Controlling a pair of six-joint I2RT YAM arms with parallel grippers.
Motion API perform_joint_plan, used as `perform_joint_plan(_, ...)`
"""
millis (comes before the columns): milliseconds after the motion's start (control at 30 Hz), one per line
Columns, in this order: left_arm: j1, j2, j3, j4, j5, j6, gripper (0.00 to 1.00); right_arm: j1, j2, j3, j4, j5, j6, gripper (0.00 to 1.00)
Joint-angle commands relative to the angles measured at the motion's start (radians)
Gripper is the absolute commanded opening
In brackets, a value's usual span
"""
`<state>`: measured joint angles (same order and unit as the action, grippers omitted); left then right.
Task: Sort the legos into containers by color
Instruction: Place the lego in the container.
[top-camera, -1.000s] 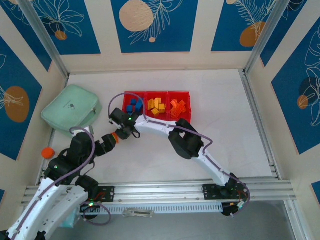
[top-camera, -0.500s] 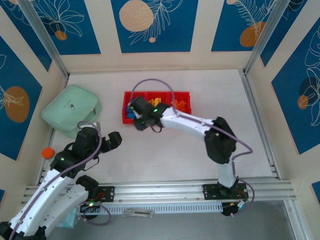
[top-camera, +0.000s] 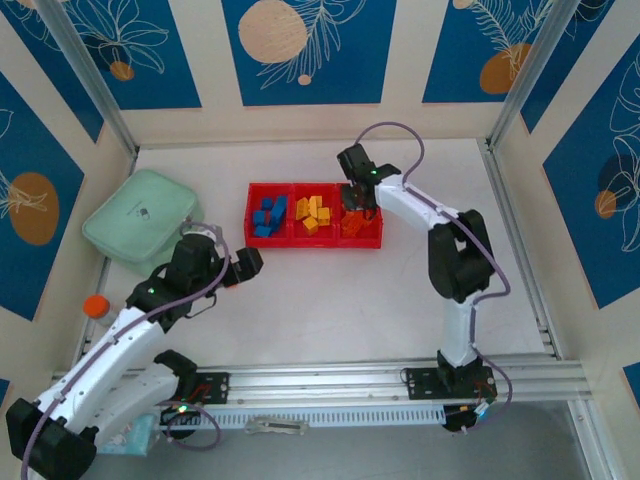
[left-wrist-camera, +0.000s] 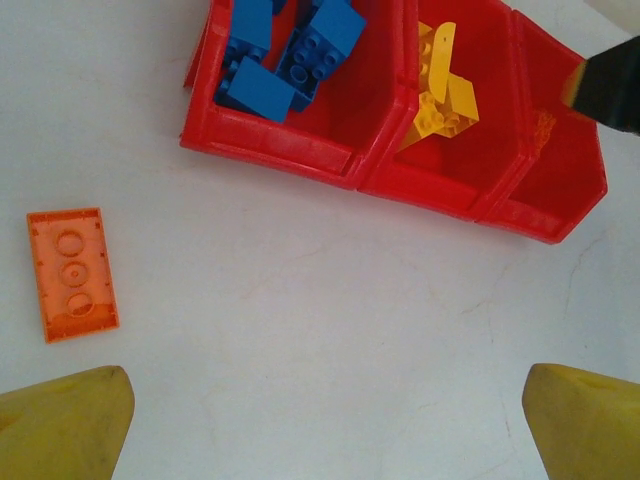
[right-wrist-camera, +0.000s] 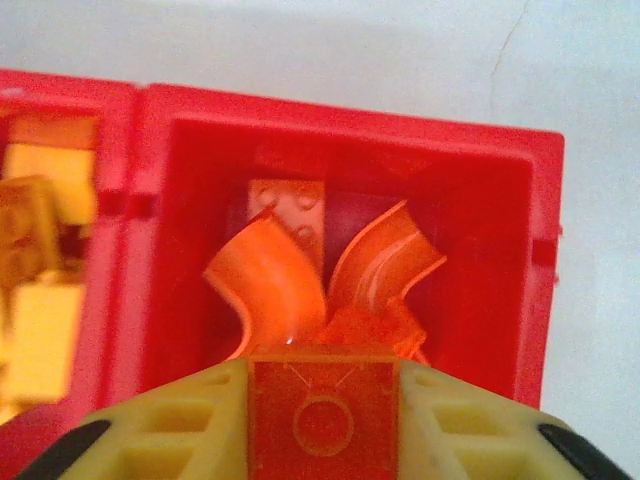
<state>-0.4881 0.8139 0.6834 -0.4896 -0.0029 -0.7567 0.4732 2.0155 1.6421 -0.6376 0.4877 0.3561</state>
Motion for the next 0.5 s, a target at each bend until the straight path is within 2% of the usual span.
perform_joint_plan(0,0.012,0.001,0.011,0.042,0.010,0.016,0.99,-0.004,0.049,0.088,-0.036,0.003,-0.005,0.45)
perform_joint_plan(133,0.013,-0.011,0.025,0.009,-0.007,0.023,0.99,0.014,0.013,0.092,-0.040,0.009,-0.008,0.61)
perform_joint_plan(233,0.014,-0.031,0.031,-0.022,-0.018,0.024,0.99,0.053,-0.056,0.047,-0.034,0.002,-0.002,0.65)
perform_joint_plan(333,0.015,-0.058,0.041,-0.085,-0.037,0.013,0.99,0.123,-0.124,-0.011,-0.039,-0.001,0.022,0.69)
perform_joint_plan(467,0.016,-0.128,0.041,-0.181,-0.061,-0.014,0.99,0.258,-0.173,-0.083,-0.033,-0.073,0.096,0.74)
